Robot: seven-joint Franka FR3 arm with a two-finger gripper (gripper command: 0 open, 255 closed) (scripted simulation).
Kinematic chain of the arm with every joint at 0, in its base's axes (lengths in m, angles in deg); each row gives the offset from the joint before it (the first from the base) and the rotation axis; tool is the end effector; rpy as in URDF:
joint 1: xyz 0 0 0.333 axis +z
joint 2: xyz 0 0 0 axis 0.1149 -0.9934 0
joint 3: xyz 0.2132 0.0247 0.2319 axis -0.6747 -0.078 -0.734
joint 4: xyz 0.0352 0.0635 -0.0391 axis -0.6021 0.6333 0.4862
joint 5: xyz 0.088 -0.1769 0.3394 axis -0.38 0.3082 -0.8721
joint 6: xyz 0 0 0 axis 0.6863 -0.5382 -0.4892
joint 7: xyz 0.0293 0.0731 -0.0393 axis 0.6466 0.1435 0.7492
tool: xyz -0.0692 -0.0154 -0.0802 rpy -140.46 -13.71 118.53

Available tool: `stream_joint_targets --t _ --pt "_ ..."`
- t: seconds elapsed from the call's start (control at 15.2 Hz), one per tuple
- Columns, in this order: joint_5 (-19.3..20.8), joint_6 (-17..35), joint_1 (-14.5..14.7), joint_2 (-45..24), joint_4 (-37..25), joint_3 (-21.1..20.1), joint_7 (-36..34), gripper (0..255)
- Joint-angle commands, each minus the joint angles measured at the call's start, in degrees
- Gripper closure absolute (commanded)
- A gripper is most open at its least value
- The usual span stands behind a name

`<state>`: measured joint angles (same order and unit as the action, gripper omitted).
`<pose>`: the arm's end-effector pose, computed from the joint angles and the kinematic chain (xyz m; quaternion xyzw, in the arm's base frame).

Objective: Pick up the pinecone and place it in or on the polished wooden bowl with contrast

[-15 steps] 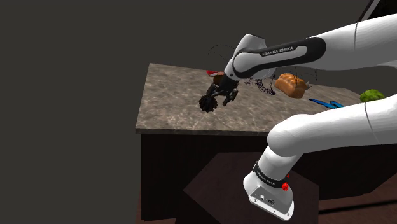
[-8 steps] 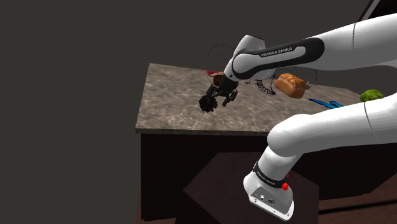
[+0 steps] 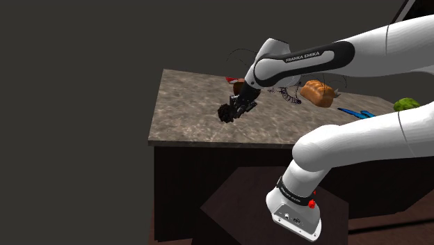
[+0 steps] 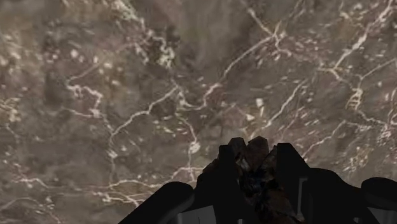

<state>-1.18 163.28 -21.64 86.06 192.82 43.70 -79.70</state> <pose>0.3167 -0.0713 0.4103 -0.9481 0.2972 -0.1012 0.0502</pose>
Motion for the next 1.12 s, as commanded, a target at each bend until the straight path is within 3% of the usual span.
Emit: stream_joint_targets --t 0.0,0.13,1.06 --pt "0.0 0.03 0.0 -0.05 0.01 0.0 0.0 255" --pt "0.0 0.03 0.0 -0.03 0.04 0.0 0.01 255" --pt "1.14 -12.54 -0.61 3.64 -8.89 0.24 -1.2 255"
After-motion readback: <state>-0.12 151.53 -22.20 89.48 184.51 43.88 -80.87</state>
